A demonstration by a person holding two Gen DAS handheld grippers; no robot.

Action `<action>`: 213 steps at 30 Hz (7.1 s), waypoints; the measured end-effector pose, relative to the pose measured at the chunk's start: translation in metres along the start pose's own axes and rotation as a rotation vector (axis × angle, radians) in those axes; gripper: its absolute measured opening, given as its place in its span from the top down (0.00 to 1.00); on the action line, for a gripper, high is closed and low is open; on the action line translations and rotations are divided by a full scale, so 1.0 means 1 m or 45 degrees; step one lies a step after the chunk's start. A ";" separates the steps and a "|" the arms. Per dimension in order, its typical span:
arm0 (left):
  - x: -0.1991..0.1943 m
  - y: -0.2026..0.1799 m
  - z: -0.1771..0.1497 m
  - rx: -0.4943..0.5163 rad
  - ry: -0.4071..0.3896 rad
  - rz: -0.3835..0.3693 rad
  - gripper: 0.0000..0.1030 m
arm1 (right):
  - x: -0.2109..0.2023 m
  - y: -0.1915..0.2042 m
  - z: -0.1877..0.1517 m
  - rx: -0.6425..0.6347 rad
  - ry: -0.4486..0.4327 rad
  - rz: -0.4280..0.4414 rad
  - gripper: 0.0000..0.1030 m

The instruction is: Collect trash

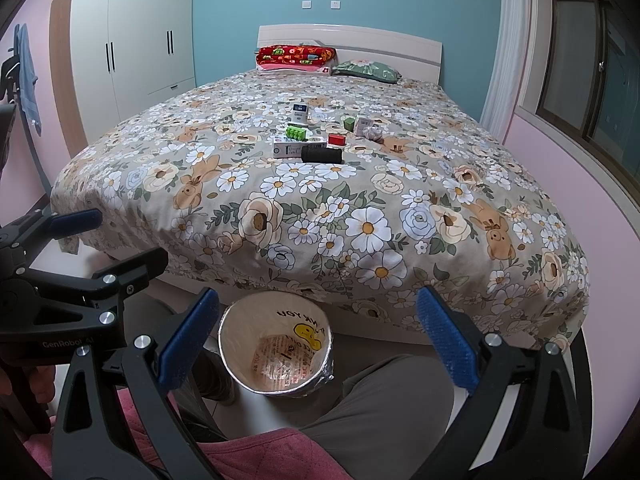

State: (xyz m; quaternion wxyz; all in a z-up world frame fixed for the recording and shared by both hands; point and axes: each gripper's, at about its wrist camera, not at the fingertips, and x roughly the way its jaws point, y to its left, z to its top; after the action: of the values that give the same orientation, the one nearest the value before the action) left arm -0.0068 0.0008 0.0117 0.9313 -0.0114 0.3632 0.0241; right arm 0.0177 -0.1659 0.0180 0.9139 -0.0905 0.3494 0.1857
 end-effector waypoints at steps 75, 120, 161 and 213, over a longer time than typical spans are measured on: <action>0.505 0.131 0.370 -0.092 0.346 0.082 0.03 | 0.554 -0.151 0.382 0.113 0.530 0.152 0.06; 0.203 0.084 0.437 0.108 0.026 0.058 0.53 | 0.213 -0.094 0.457 -0.200 0.192 0.149 0.57; 0.113 0.038 0.142 0.221 0.135 -0.033 0.53 | 0.122 -0.017 0.164 -0.293 0.358 0.435 0.57; 0.362 0.029 -0.124 -0.100 0.950 -0.172 0.53 | 0.374 0.036 -0.127 -0.070 1.069 0.377 0.57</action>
State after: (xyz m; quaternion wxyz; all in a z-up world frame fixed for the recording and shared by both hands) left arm 0.1737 0.0388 -0.3246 0.7335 -0.0790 0.6745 -0.0290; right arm 0.1836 -0.0675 -0.3282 0.6538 -0.1312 0.6942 0.2710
